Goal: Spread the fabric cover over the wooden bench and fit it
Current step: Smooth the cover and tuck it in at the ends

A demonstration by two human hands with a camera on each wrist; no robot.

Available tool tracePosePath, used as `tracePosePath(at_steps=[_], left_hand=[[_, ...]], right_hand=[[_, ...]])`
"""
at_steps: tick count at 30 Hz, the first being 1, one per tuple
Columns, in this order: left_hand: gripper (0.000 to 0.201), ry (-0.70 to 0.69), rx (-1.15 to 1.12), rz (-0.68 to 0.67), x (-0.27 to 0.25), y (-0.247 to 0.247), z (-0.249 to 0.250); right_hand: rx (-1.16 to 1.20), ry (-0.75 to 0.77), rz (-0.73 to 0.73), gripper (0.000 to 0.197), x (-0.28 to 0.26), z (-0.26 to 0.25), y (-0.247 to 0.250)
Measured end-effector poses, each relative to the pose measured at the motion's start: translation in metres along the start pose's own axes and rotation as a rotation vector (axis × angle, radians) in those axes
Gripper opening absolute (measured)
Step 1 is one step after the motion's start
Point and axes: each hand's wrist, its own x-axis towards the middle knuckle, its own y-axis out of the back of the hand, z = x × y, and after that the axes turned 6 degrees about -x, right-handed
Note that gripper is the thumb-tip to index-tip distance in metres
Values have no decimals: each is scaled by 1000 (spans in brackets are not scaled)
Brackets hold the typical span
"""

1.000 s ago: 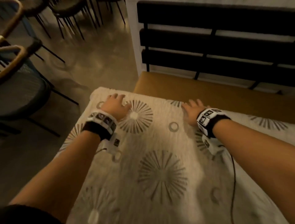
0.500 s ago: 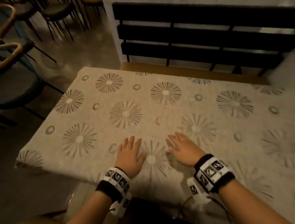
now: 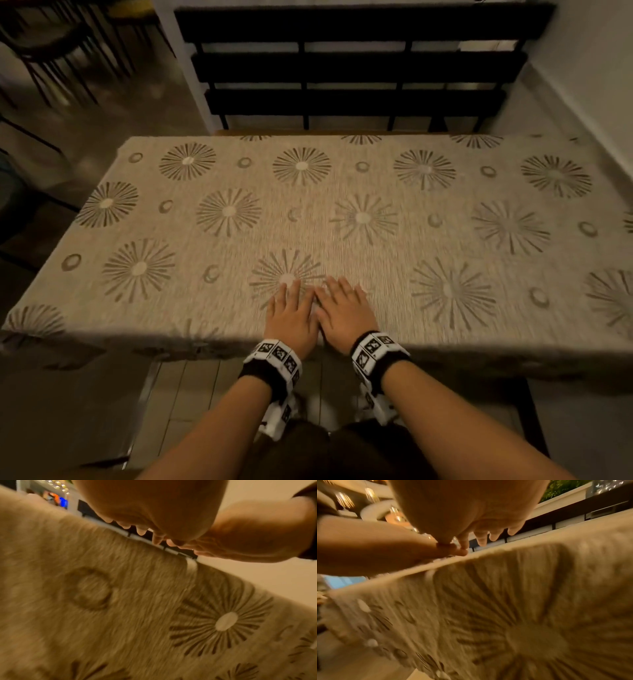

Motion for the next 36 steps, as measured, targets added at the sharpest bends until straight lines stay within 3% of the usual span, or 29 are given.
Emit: tracePosePath(at_steps=[4, 7, 9, 10, 13, 15, 18, 20, 23, 25, 27, 28, 29, 32, 33, 34, 36], left_hand=[[72, 6, 6, 35, -12, -1, -50], [75, 159, 15, 80, -24, 10, -88], [74, 188, 41, 71, -18, 18, -76], [71, 128, 40, 66, -11, 18, -56], [62, -129, -9, 59, 12, 1, 20], [63, -158, -16, 4, 21, -12, 44], [64, -129, 24, 30, 27, -24, 37], [67, -122, 29, 37, 28, -27, 34], [67, -63, 64, 46, 27, -28, 40], [69, -3, 67, 55, 23, -20, 55], [67, 38, 59, 54, 26, -10, 86], [66, 17, 58, 55, 30, -9, 108], [67, -35, 61, 49, 38, -11, 135], [72, -240, 36, 15, 66, -31, 217], [74, -279, 31, 3, 74, -35, 236], [76, -296, 40, -21, 79, -36, 251], [82, -284, 73, -61, 86, -41, 262]], right_hand=[[-58, -84, 59, 65, -17, 45, -19], [-79, -278, 116, 71, -47, 100, -20], [-98, -396, 95, 69, -50, 116, -15], [-82, -389, 75, 67, -45, 112, -14], [-64, -142, 105, 63, -20, 79, -11], [-72, -59, 82, 60, -18, 77, -15], [-74, -112, 141, 54, -45, 152, -24], [-90, -249, 198, 54, -82, 240, -27], [-43, -580, 305, 59, -157, 371, -24], [31, -857, 318, 63, -196, 427, -14], [94, -1171, 190, 59, -200, 450, 10], [58, -1190, 173, 57, -190, 450, 23], [-3, -1101, 211, 55, -174, 446, 32], [-54, -501, 242, 60, -126, 414, 39], [-47, -420, 214, 58, -121, 409, 34], [-1, -454, 185, 55, -128, 414, 30], [88, -713, 283, 51, -156, 446, 27]])
